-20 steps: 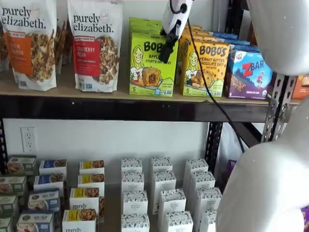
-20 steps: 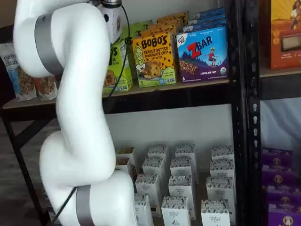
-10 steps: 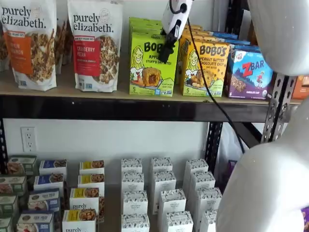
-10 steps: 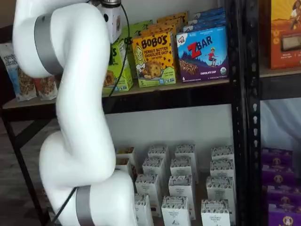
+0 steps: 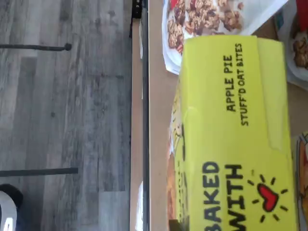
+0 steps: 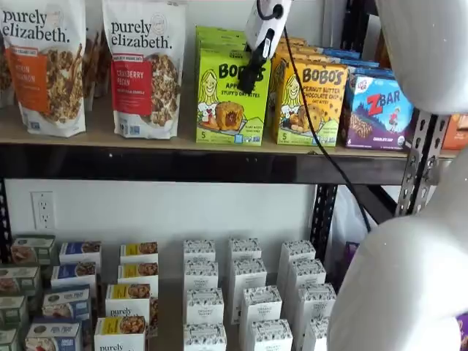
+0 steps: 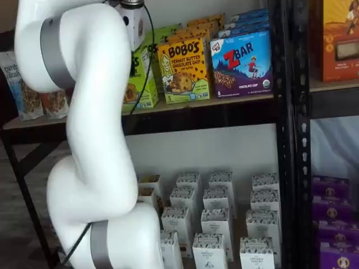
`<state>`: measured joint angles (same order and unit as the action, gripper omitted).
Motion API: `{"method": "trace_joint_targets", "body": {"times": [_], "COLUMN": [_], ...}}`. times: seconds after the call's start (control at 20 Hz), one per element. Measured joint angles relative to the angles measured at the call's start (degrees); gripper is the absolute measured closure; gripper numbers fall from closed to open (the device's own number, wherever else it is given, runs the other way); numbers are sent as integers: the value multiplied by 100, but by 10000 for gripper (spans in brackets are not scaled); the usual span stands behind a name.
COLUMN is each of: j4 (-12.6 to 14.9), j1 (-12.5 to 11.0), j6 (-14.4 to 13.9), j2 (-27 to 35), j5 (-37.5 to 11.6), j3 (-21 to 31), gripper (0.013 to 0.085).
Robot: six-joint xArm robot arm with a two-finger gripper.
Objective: Pick the green box on the top shelf, the fourth from the left
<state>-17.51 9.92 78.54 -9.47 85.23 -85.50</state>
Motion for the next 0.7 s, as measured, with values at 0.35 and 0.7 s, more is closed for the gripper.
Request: {"method": "trace_joint_targets", "body": {"times": [0.35,0.7], "j4": [30,8], "j1": [14,2], "j6": [-9,-4], "j2": [-9,-4], "j5": [31,79], "j3": [19,-6], "gripper": [650,730]}}
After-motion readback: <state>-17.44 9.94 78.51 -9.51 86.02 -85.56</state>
